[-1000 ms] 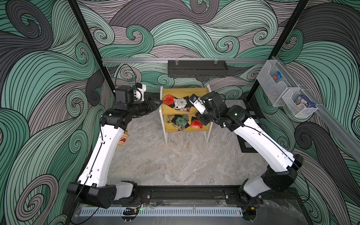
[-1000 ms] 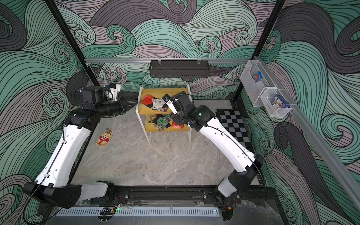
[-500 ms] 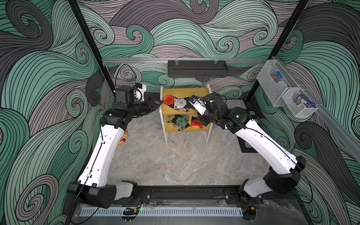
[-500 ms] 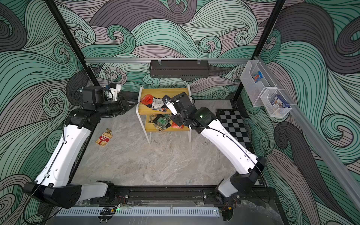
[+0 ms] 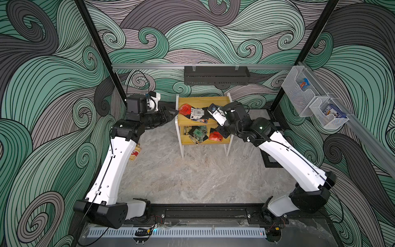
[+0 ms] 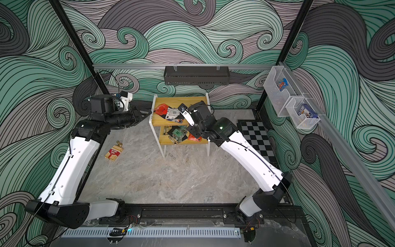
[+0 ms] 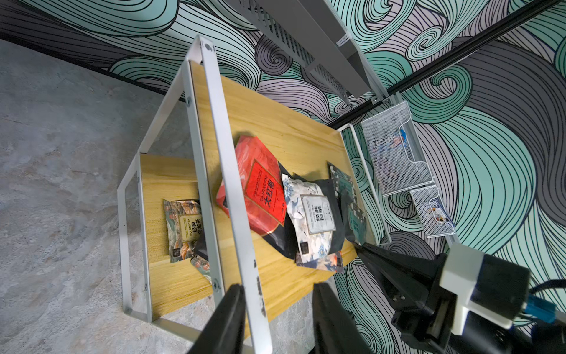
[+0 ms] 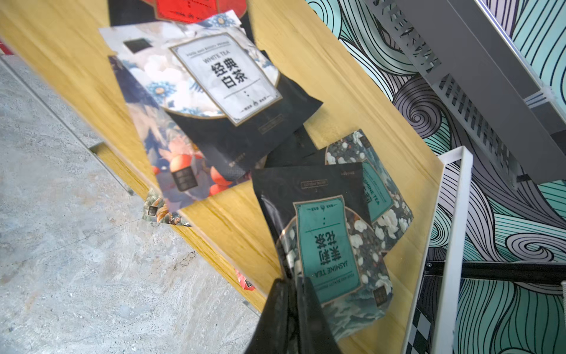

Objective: Remove the tea bags from the shelf
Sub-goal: Pick up the tea bag from the shelf.

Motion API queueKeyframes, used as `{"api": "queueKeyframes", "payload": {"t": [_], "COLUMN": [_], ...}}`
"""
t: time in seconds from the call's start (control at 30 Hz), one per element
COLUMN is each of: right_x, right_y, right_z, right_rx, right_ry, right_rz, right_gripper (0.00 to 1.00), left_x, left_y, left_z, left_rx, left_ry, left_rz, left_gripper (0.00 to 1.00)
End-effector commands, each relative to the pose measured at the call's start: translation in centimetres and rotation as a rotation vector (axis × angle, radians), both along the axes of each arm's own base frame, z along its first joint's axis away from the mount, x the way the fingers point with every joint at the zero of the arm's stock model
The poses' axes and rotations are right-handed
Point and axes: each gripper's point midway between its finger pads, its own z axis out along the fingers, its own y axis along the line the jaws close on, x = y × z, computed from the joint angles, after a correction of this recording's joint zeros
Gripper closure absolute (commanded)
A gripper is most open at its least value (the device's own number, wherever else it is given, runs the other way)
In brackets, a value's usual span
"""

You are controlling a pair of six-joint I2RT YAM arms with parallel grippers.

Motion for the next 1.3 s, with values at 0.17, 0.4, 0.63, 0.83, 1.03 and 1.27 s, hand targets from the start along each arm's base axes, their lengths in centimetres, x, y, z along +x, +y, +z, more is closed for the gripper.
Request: {"api": "queueKeyframes", "payload": {"t": [0.17,0.4,0.63,0.83,1.03,1.27], "right_x": [0.4,-0.1,-0.5,-0.7,-1.5,-1.5], "right_y": [-1.1,-0.5,-0.1,-0.4,-1.4,-5.6], "right_z": [1.5,3.6,5.5,7.3,9.8,10.9], "right_rx": [0.005,0.081,0.144,0.177,0.221,0.28], "right_ry": [-0.031,-0.051,-0.085,-0.117,-0.174,-0.201], "right_rz": [-0.044,-0.016,0.009,0.007,-0.006,-0.127], "right_gripper": [0.95,0.98,1.0,1.0,1.0,1.0], "left_x": [-0.3,-0.3,-0.3,-0.1,0.0,0.1], "left_y": [-0.3,-0.3,-0.2,-0.2,-0.2,0.2], "left_z": [0.6,0.8,1.3,1.7,2.0,2.2], "left_rx": [-0.006,-0.007,-0.005,-0.009,-0.01,0.016], "left_ry": [-0.014,-0.016,-0.03,-0.036,-0.04,-0.047], "left_rz": [-0.015,-0.012,-0.003,0.002,0.002,0.019], "left_gripper": [0.6,0.6,0.56,0.48,0.41,0.34]}}
